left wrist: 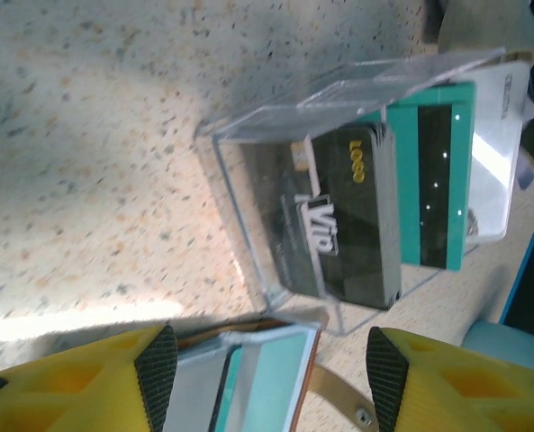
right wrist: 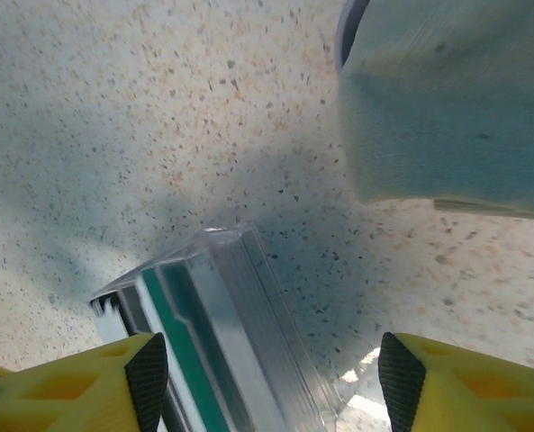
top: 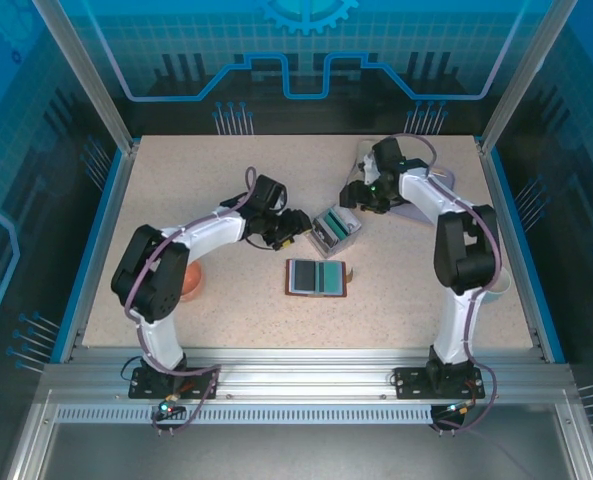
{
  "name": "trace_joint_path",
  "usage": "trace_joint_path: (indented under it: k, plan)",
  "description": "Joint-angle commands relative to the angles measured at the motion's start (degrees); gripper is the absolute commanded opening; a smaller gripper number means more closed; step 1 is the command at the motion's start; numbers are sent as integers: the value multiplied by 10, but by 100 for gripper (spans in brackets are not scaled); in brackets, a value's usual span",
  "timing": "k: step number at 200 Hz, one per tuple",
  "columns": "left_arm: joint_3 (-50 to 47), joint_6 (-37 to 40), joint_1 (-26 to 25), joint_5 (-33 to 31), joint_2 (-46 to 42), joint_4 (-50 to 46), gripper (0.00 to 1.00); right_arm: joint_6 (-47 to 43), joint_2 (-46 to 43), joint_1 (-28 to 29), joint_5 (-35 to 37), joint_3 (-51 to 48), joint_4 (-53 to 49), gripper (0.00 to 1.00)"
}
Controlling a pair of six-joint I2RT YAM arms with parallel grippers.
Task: Put the credit cards into the card holder
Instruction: Insert the credit card into the card slot, then pick up the credit card from the storage box.
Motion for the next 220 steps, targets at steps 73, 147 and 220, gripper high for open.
trace_joint_path:
  k: [73, 147, 220]
  plan:
    - [97, -19, 12, 56, 106, -14, 61, 29, -48, 10, -158, -64, 8, 64]
    - [101, -24, 12, 81, 126, 20, 64, -48, -61, 25, 32, -14, -89, 63]
    - [85, -18, 12, 72, 136, 12, 62, -120, -54, 97, 218, 13, -125, 60]
